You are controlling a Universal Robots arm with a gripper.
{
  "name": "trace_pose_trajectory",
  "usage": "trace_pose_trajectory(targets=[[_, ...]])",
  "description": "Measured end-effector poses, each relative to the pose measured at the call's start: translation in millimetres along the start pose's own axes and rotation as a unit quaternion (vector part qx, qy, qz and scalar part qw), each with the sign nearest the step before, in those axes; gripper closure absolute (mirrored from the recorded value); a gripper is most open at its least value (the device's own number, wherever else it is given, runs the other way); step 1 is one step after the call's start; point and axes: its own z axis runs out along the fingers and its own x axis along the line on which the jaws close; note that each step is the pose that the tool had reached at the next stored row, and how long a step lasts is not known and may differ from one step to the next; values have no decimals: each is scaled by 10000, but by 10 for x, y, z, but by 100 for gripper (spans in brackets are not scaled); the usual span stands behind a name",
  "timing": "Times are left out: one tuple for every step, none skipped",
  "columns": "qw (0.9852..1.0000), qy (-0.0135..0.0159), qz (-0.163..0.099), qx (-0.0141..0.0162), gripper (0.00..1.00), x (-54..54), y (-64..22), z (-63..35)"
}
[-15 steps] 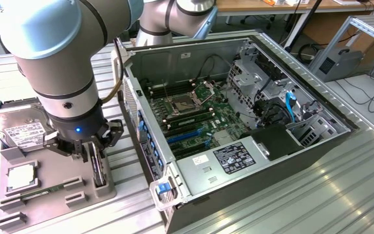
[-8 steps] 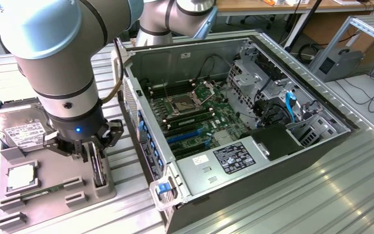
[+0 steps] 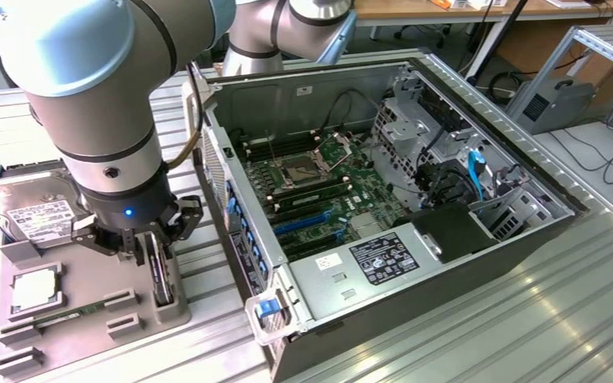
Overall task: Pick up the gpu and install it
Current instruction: 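Pick up the gpu and move the gpu toward the slot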
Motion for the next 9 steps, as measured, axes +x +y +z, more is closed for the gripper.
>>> trace_pose_trajectory(targets=[[10000, 0, 0, 0, 60, 0, 0, 0], [10000, 0, 0, 0, 60, 0, 0, 0], [10000, 0, 0, 0, 60, 0, 0, 0], [10000, 0, 0, 0, 60, 0, 0, 0], [10000, 0, 0, 0, 60, 0, 0, 0], [10000, 0, 0, 0, 62, 0, 0, 0], [10000, 0, 0, 0, 69, 0, 0, 0], [10000, 0, 0, 0, 69, 0, 0, 0], [10000, 0, 0, 0, 73, 0, 0, 0]])
